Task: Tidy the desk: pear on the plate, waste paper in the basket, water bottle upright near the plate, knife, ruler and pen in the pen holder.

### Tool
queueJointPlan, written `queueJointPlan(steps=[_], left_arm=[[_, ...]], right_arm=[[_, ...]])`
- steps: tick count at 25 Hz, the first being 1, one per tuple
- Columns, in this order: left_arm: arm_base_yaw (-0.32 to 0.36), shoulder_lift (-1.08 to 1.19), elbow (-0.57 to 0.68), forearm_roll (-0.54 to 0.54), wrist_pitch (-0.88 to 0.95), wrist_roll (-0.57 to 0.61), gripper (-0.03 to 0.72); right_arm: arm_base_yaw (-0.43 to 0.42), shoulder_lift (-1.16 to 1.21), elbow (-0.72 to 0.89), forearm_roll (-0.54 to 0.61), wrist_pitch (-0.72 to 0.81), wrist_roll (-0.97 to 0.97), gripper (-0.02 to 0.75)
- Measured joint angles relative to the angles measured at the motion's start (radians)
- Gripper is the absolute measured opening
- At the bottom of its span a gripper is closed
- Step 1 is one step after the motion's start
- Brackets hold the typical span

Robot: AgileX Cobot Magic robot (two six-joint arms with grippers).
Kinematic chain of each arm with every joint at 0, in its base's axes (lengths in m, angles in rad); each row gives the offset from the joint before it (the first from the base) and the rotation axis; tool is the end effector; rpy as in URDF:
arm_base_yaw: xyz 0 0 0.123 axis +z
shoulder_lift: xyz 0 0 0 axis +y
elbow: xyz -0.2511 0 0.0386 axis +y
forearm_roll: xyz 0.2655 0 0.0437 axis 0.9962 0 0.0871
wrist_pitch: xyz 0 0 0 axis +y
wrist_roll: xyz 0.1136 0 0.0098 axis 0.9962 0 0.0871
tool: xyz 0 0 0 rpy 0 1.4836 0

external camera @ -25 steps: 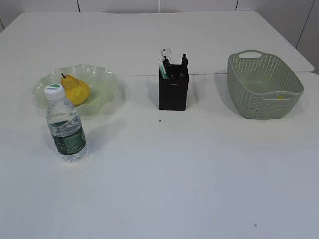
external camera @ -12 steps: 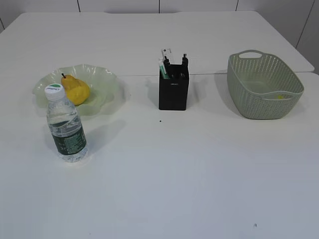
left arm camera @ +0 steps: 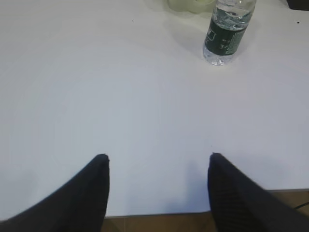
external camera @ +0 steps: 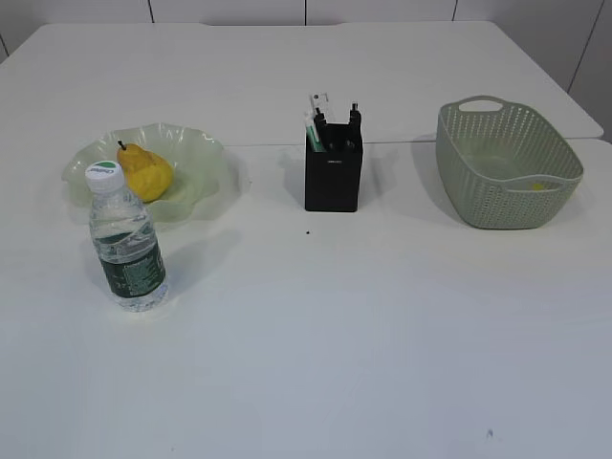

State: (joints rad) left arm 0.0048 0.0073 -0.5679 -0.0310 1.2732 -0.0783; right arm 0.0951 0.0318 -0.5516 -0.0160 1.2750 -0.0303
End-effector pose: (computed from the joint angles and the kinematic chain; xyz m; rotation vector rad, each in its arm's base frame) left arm 0.0432 -0.0032 0.2748 -0.0846 2.1952 -0.0789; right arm 0.0484 0.0029 0.2686 -0.1372 2.2345 0.0155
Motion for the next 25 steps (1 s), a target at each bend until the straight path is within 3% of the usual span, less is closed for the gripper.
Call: queueJointPlan(steps=[17,25], left_arm=[[0.000,-0.001,0.038,0.000,-0.143,0.004,0.454],[0.000,-0.001,0.049,-0.027,-0.161,0.063,0.453]], right_arm=[[0.000,0.000,0.035,-0.041,-0.127,-0.014,0.346],[0.000,0.000,0.049,-0.042,-0.128,-0.014,0.346]])
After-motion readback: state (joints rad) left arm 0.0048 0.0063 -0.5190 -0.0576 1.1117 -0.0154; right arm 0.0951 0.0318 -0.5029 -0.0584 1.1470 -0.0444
